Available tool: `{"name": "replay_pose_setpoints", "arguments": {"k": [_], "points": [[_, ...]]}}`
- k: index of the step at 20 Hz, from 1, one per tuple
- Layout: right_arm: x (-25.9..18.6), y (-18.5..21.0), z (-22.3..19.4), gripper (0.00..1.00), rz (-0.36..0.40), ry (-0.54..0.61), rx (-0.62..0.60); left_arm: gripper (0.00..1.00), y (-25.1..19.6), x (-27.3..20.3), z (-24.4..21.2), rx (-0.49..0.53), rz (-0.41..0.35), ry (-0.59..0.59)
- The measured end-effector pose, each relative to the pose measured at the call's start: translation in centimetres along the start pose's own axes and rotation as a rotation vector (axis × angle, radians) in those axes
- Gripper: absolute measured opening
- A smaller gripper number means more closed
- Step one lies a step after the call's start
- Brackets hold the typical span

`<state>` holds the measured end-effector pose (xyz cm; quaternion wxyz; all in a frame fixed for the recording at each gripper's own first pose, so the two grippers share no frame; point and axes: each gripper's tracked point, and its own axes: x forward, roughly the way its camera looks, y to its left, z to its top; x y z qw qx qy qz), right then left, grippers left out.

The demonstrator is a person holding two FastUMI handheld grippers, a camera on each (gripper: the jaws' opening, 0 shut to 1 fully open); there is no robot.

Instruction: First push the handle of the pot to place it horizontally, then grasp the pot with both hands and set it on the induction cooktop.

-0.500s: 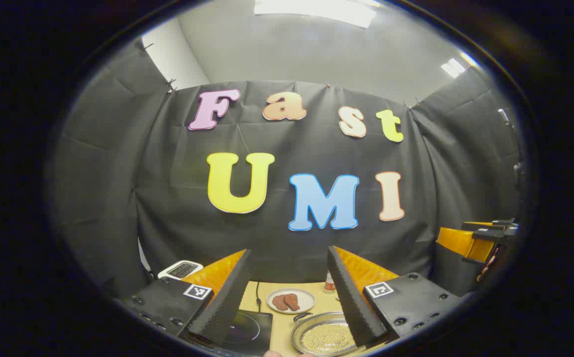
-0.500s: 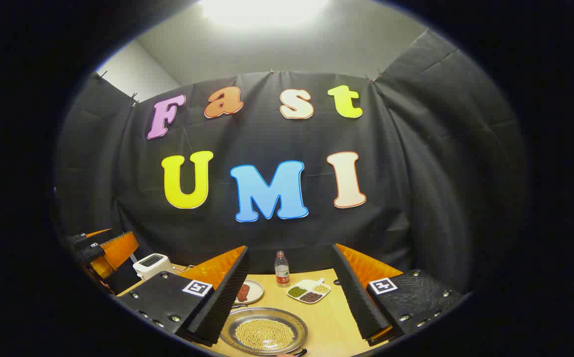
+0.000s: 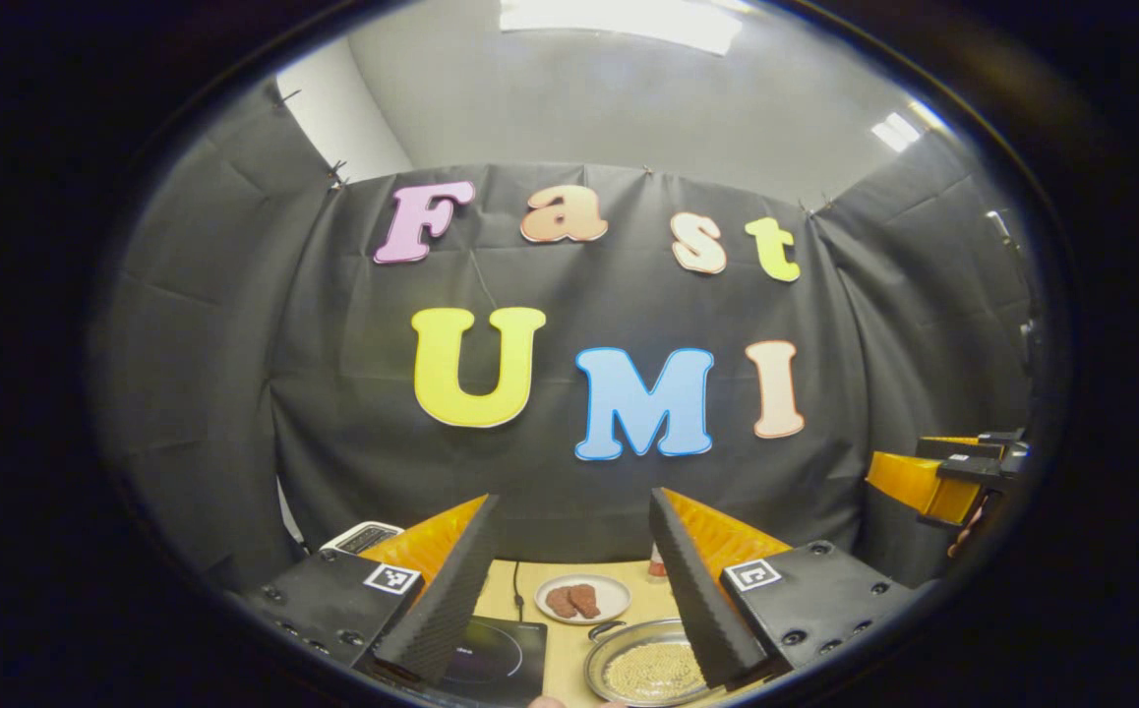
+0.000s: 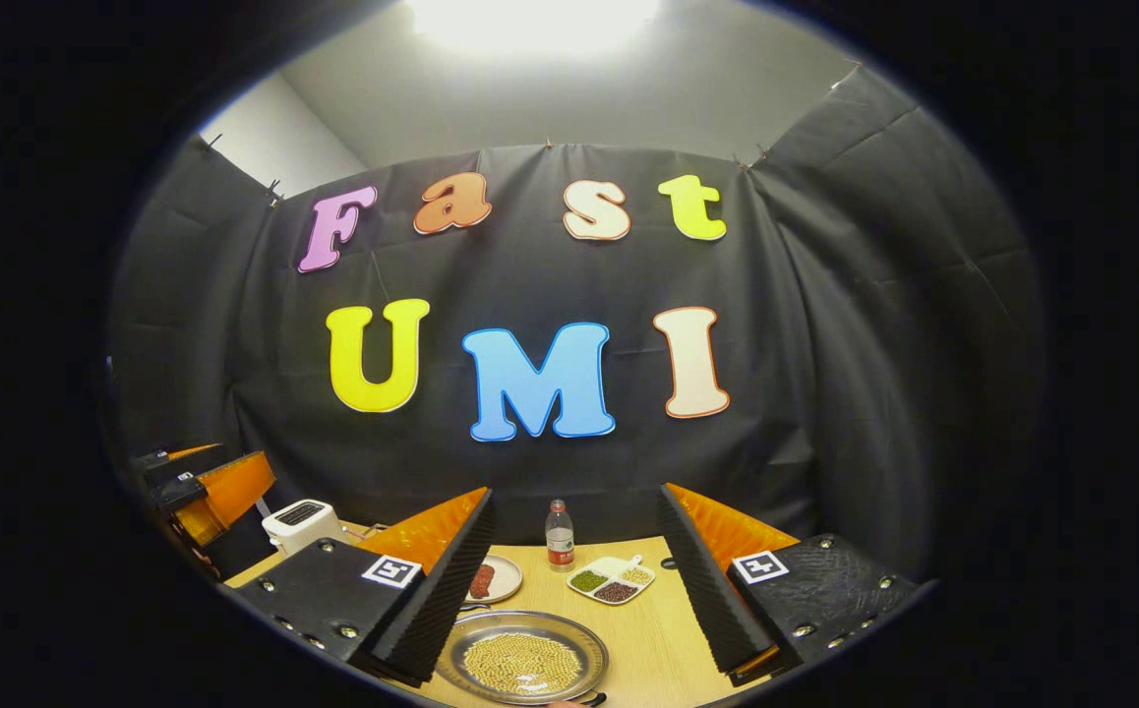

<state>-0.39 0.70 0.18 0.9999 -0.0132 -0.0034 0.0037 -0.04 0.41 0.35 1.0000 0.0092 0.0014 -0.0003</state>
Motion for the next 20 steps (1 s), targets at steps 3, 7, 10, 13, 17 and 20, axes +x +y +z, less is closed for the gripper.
{"name": "replay_pose_setpoints", "arguments": {"k": [3, 7, 10, 13, 17, 20], "points": [[0.0, 0.2, 0.0, 0.99, 0.000, -0.003, -0.005, 0.96, 0.1, 0.0, 0.0, -0.004, 0.001, 0.002], [-0.2, 0.5, -0.4, 0.99, 0.001, 0.005, -0.001, 0.96, 0.4, -0.3, -0.3, 0.001, 0.002, 0.015], [-0.2, 0.7, -0.8, 0.99, 0.005, 0.016, 0.001, 0.97, 0.7, -0.3, -0.6, 0.006, -0.003, 0.024], [-0.1, 0.9, -1.3, 0.99, 0.009, 0.027, -0.005, 0.99, 0.6, -0.2, -0.9, 0.004, -0.006, 0.028], [0.1, 0.9, -2.4, 0.99, 0.015, 0.052, -0.007, 0.97, 0.7, -0.1, -1.4, 0.004, -0.006, 0.040], [0.6, 0.3, -4.4, 0.69, -0.005, 0.095, 0.007, 0.97, 0.7, 0.3, -1.9, 0.011, -0.006, 0.051]]}}
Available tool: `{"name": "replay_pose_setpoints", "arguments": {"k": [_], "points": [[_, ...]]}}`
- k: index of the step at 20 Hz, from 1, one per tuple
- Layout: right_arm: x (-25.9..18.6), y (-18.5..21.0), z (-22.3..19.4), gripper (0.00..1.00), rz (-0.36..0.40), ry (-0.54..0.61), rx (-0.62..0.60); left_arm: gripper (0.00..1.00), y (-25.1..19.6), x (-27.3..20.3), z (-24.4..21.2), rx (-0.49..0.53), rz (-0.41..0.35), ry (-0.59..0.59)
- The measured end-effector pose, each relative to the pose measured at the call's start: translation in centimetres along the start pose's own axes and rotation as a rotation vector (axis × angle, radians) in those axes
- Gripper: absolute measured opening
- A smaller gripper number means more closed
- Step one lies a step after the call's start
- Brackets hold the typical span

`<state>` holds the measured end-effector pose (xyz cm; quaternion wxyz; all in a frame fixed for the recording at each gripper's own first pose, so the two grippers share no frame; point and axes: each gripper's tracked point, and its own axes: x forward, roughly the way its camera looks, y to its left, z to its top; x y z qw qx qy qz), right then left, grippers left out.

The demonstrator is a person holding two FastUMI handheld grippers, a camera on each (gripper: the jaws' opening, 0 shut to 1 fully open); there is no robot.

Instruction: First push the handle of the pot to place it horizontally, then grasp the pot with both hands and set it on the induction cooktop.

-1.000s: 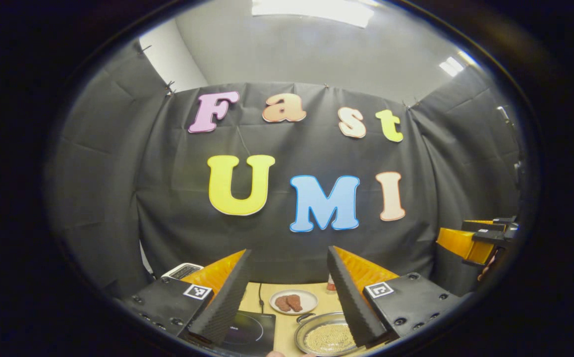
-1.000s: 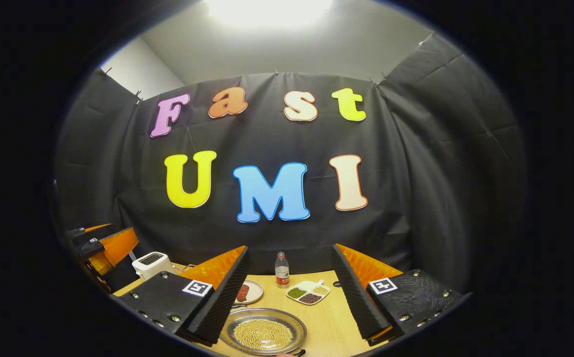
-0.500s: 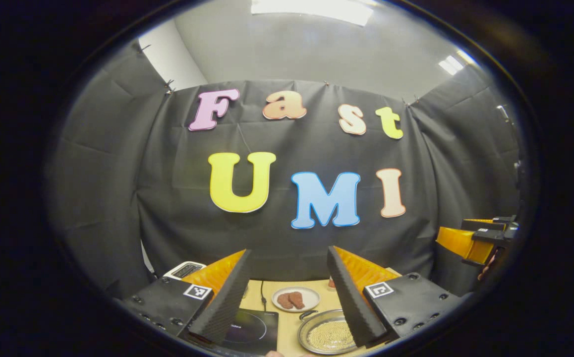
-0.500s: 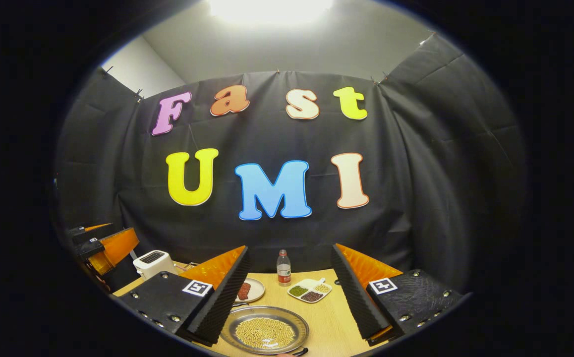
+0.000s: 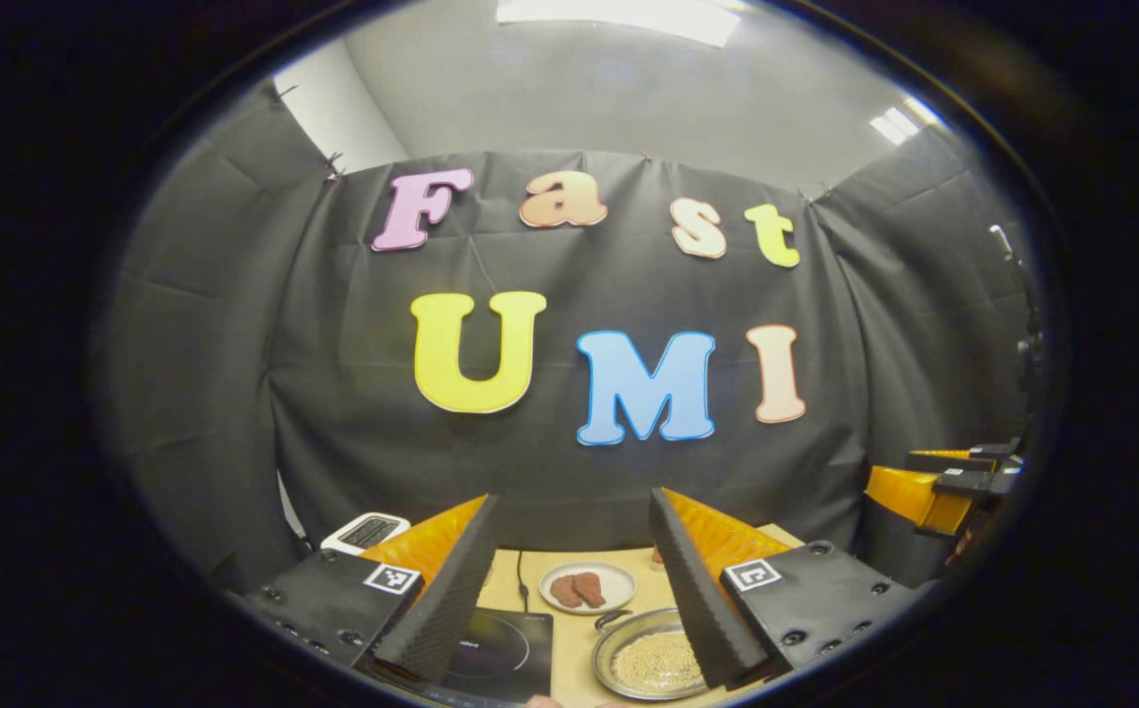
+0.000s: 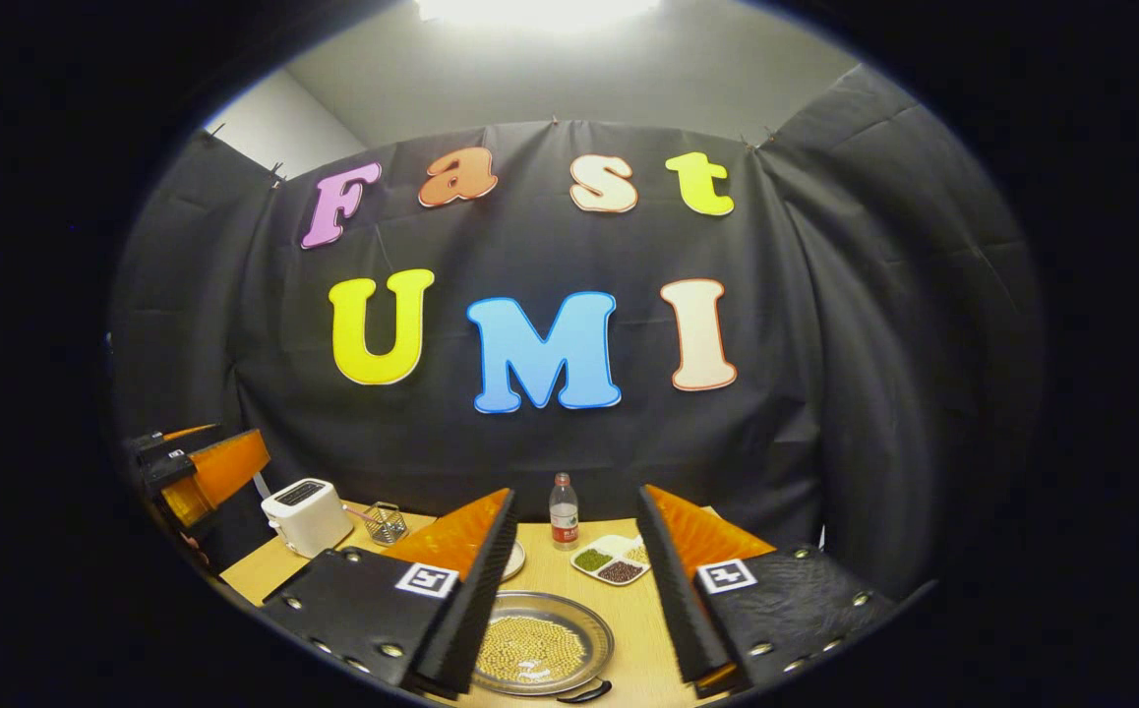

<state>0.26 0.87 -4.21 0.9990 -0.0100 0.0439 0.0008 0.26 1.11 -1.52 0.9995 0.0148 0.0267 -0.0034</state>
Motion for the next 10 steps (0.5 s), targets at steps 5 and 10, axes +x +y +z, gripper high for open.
{"name": "replay_pose_setpoints", "arguments": {"k": [5, 10], "points": [[1.2, -0.5, -5.2, 0.23, 0.004, 0.108, 0.007, 0.99, -0.1, 0.4, -0.6, 0.011, 0.003, 0.015], [0.9, 0.1, -12.3, 0.07, 0.069, 0.325, 0.043, 0.97, 0.5, 0.6, -1.6, 0.014, 0.022, 0.035]]}}
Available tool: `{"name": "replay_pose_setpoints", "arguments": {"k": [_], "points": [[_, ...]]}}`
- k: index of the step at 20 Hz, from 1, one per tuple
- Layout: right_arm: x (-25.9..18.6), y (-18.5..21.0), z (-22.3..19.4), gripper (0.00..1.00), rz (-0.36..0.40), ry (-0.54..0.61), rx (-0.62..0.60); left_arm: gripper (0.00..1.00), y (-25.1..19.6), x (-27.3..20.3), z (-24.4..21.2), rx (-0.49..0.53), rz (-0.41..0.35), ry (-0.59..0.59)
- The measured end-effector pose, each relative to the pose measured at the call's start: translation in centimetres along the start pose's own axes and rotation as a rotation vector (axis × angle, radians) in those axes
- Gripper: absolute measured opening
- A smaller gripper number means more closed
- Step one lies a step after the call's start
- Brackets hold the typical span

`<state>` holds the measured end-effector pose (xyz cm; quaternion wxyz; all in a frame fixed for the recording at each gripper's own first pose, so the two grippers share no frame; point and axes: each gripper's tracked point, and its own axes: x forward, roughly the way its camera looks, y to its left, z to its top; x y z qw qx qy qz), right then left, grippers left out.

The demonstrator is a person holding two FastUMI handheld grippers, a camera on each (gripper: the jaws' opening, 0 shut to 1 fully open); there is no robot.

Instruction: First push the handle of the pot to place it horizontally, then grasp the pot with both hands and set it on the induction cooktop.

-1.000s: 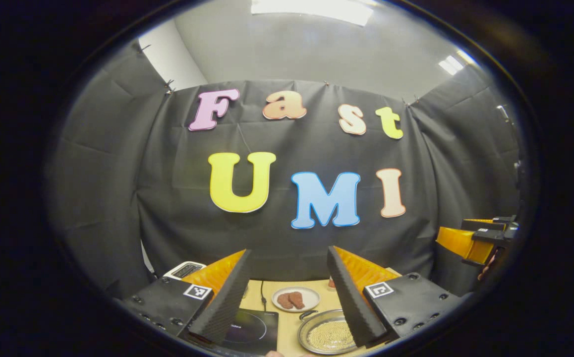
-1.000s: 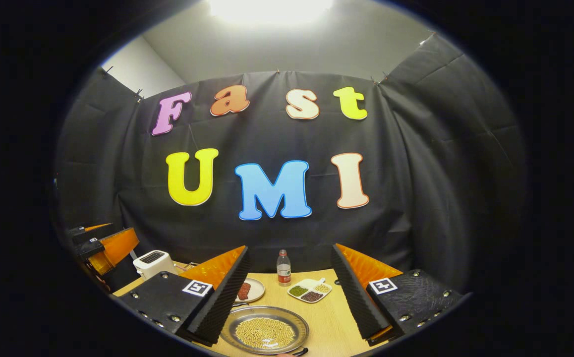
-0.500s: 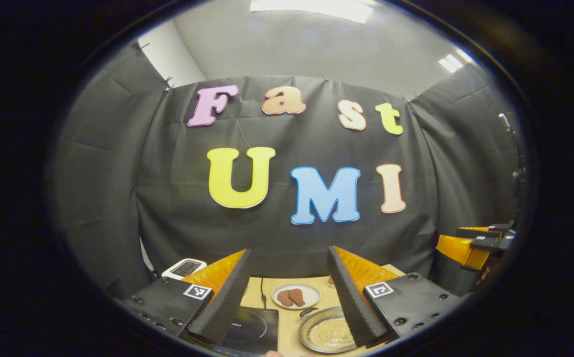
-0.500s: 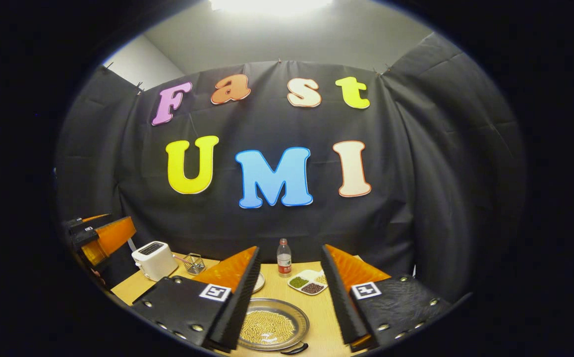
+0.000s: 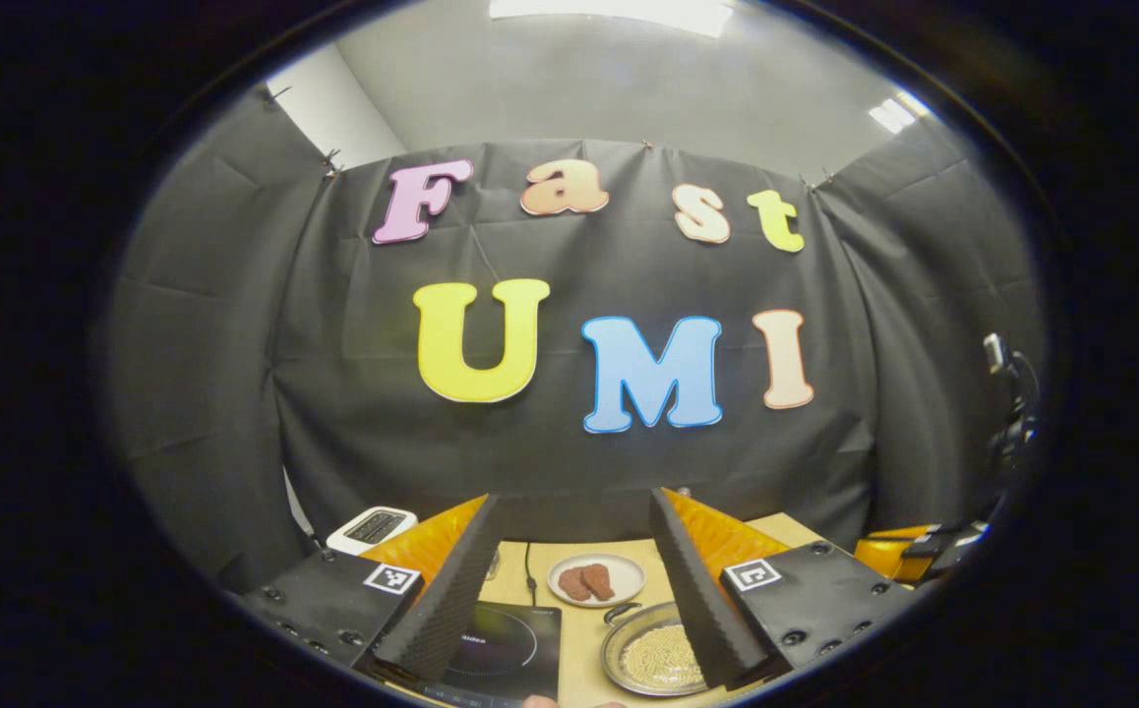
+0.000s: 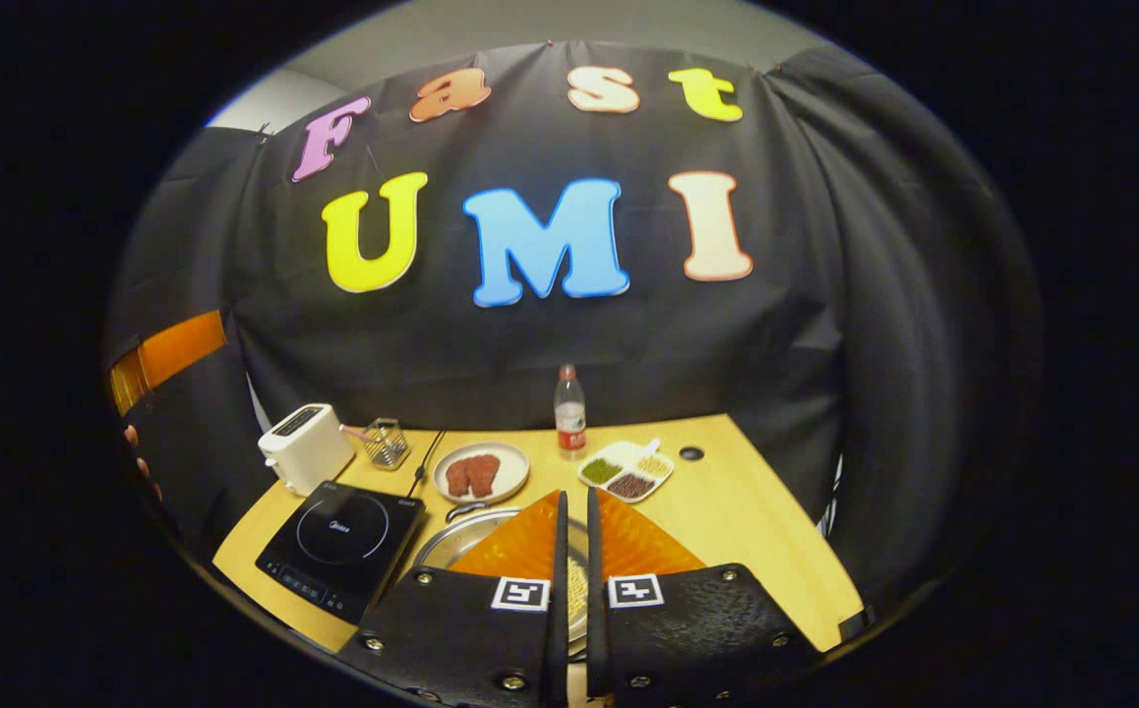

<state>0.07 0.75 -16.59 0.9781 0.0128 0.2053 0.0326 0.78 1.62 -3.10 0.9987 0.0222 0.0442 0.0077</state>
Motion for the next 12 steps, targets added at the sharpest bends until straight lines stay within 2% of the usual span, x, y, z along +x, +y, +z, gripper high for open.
{"name": "replay_pose_setpoints", "arguments": {"k": [1, 2, 4, 12], "points": [[0.3, -0.2, -1.3, 0.07, 0.001, 0.046, 0.031, 0.97, 0.0, -0.1, -0.2, 0.002, 0.005, 0.006], [0.6, -0.4, -2.4, 0.01, 0.015, 0.090, 0.056, 0.97, 0.1, -0.1, -0.3, 0.005, 0.009, 0.008], [1.5, 0.1, -5.4, 0.01, 0.033, 0.182, 0.084, 0.99, 0.2, -0.4, -0.4, 0.009, 0.018, 0.013], [1.1, 1.3, -15.2, 0.01, 0.114, 0.480, 0.019, 0.99, 0.1, -0.9, -2.2, 0.014, 0.046, 0.051]]}}
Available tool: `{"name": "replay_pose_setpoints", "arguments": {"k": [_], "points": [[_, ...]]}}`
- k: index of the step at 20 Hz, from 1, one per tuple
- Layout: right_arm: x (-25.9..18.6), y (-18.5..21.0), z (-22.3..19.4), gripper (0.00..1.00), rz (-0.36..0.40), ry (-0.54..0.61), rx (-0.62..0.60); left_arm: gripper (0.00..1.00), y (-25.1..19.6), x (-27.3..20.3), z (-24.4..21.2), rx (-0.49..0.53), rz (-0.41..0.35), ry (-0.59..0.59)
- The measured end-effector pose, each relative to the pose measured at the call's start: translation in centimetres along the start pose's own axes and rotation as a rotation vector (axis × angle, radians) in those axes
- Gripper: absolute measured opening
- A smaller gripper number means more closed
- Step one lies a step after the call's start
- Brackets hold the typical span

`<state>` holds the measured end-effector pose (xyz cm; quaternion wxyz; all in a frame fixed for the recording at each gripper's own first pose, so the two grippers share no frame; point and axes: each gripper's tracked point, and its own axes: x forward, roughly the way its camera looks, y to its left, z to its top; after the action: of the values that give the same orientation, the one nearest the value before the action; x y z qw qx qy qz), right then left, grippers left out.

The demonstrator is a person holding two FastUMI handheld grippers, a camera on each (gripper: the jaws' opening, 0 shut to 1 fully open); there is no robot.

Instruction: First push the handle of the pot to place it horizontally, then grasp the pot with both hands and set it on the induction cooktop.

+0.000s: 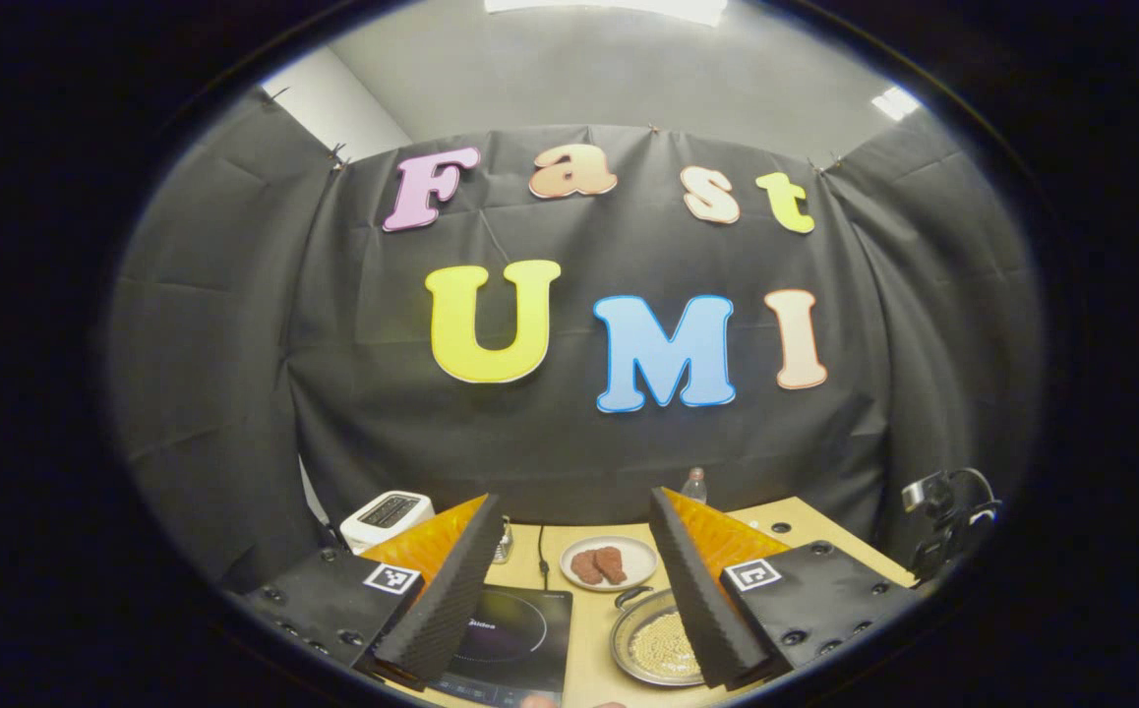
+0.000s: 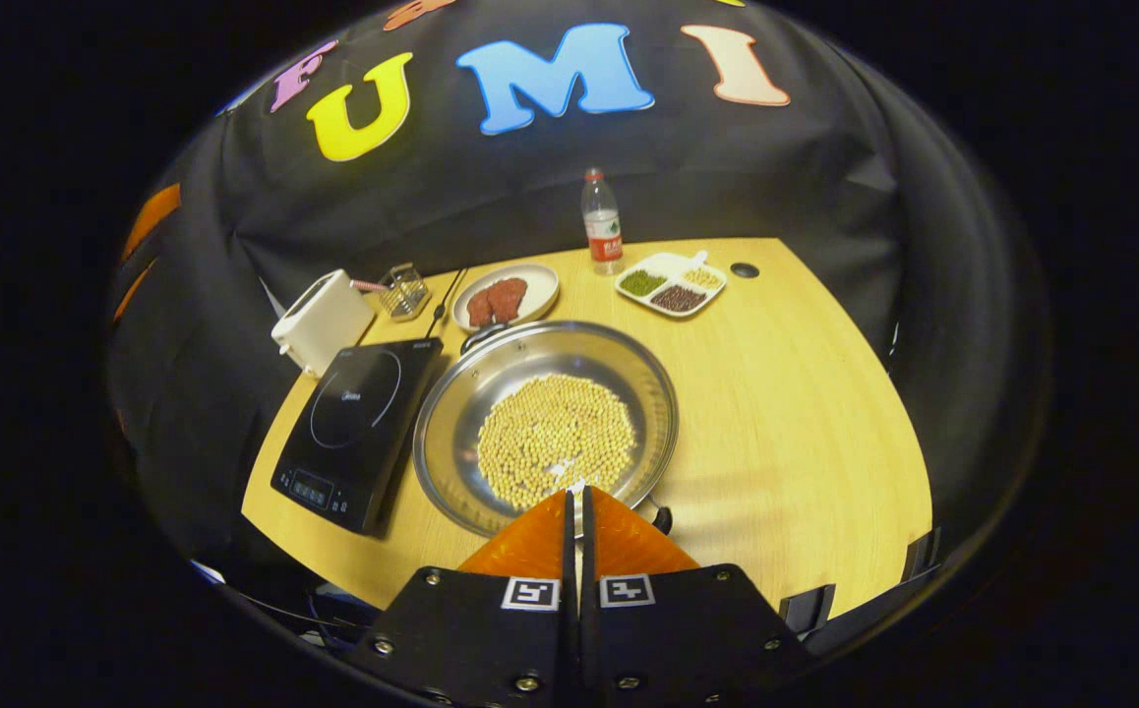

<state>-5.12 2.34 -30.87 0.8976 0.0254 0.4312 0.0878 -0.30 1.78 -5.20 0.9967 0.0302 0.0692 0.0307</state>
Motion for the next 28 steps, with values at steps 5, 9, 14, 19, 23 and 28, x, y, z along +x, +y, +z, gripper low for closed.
{"name": "replay_pose_setpoints", "arguments": {"k": [5, 9, 14, 19, 23, 28], "points": [[2.4, 1.0, -4.8, 0.01, 0.039, 0.168, -0.022, 0.95, 0.3, -0.8, -0.5, -0.011, 0.030, 0.015], [4.2, 1.2, -6.8, 0.01, 0.041, 0.237, -0.017, 0.99, 0.9, -1.6, -0.7, -0.006, 0.054, 0.023], [6.0, 0.9, -8.1, 0.01, 0.024, 0.274, -0.012, 0.96, 1.5, -2.0, -1.1, -0.019, 0.078, 0.037], [6.3, -0.2, -7.6, 0.01, 0.001, 0.258, 0.013, 0.97, 1.1, -2.0, -1.2, -0.013, 0.078, 0.044], [5.9, -3.1, -7.2, 0.01, -0.044, 0.249, 0.037, 0.99, 0.0, -2.0, -1.1, -0.009, 0.063, 0.035], [5.5, -6.3, -6.4, 0.01, -0.078, 0.235, 0.116, 0.96, -1.3, -1.9, -0.5, -0.019, 0.046, 0.019]]}}
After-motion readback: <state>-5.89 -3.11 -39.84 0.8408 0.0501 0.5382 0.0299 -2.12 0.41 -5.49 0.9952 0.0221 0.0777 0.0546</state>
